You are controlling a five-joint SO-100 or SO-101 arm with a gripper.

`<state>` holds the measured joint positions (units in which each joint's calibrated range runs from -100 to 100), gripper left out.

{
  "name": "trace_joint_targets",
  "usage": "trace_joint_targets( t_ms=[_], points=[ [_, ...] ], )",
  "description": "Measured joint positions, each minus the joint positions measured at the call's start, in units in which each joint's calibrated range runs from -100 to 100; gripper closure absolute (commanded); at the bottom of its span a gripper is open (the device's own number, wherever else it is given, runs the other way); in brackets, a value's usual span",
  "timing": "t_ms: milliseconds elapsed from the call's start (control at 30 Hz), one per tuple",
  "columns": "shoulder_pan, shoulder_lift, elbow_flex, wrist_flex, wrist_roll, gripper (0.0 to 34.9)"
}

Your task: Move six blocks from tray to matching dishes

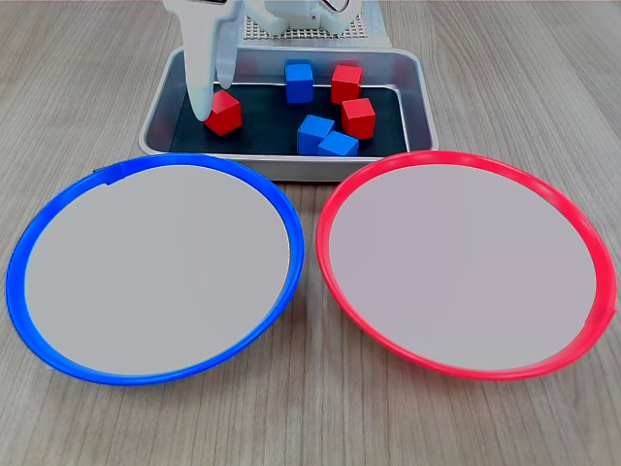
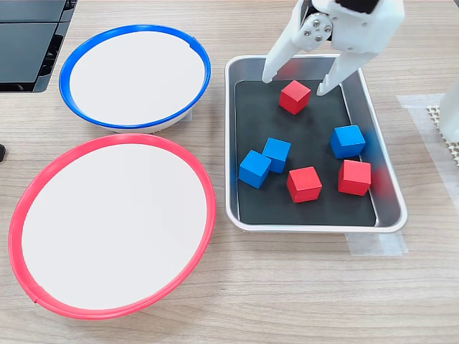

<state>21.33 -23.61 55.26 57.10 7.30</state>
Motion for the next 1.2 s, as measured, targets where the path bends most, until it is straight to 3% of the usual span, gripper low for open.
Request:
trace_joint_targets(
  t_ms=[233,367,667,767,800,833,1033,1200],
  points=[
    [-3.4,6.8,-3.2,0.5,-6.0,20.3],
    [-4.2,9.9,-6.2,1.8,-7.6,15.4],
    [-1.7,12.2,-10.8,2.5,-7.3,14.4],
    [-1.0,12.2,-10.8,2.5,-6.6,22.3],
    [-0.8,12.4,-10.8,2.5,-6.4,26.5],
    [-0.6,12.6,-10.8,2.5,-6.3,34.1],
    [-0.4,13.7,-11.7,2.9,-5.7,34.8],
    [-11.0,13.8,-24.9,10.5,-4.6,34.8]
  ],
)
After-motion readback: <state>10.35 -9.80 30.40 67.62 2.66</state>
